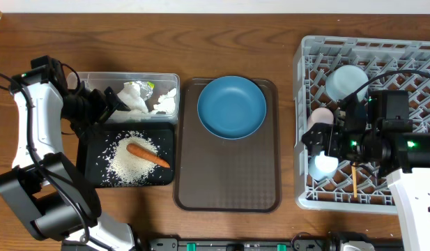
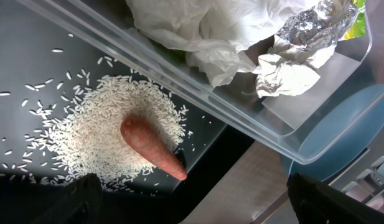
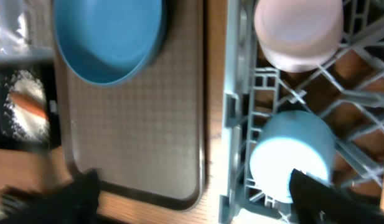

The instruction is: Sort waste into correct bins and load items into the dishwasher rack

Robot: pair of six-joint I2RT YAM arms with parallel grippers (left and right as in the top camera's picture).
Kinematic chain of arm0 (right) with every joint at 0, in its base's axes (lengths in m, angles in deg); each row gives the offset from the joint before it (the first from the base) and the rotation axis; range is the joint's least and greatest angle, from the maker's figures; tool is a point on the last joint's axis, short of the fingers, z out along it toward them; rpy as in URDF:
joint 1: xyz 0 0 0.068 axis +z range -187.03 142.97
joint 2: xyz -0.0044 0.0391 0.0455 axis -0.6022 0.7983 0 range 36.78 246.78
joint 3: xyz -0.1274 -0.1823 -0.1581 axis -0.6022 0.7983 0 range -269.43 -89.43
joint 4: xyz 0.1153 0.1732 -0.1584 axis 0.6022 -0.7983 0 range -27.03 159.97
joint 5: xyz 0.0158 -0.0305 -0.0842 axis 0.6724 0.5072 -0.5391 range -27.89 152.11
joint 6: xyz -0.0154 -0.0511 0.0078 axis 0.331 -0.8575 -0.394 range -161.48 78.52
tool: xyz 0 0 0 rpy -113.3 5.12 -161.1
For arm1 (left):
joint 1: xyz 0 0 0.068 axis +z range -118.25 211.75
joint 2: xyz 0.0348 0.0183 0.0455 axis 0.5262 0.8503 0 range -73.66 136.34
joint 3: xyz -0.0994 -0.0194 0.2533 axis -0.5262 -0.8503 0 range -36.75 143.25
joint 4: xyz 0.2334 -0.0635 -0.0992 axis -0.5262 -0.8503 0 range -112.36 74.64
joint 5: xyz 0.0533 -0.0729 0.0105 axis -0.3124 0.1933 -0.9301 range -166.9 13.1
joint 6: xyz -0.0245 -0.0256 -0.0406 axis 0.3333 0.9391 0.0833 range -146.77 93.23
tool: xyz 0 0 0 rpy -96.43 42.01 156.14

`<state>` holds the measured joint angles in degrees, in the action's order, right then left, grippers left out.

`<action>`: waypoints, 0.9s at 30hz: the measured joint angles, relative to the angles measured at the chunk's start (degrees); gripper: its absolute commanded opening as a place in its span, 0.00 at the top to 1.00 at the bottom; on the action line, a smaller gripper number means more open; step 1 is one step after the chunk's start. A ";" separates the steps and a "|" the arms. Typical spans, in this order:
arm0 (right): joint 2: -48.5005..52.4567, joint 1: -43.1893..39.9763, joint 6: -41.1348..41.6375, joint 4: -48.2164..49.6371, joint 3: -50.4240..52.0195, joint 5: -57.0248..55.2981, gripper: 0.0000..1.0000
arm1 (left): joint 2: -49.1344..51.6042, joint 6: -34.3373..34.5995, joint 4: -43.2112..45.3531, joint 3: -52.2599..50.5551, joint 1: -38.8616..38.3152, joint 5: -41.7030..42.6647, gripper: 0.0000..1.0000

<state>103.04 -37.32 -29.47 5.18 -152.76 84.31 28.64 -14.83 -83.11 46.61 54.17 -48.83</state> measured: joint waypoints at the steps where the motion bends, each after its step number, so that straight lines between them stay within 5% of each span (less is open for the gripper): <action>1: 0.00 0.00 0.83 0.26 0.00 0.37 0.55 | 0.00 0.00 0.02 0.00 0.00 0.00 0.02; 4: 0.00 0.66 5.09 1.01 0.00 -0.31 0.80 | 0.00 0.00 0.02 0.00 0.00 0.00 0.02; 6: 0.00 2.10 7.28 1.29 0.00 -1.84 0.84 | 0.00 0.00 0.02 0.00 0.00 0.00 0.02; 15: 0.37 13.97 11.67 6.47 0.02 -15.13 0.57 | 0.00 0.00 0.04 0.00 0.00 -0.02 0.02; 27: 8.52 18.05 12.85 7.30 0.02 -26.51 0.59 | 0.00 0.00 0.02 0.00 0.00 0.00 0.02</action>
<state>111.57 -19.27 -16.62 12.48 -152.74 57.79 28.64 -14.83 -83.08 46.61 54.17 -48.83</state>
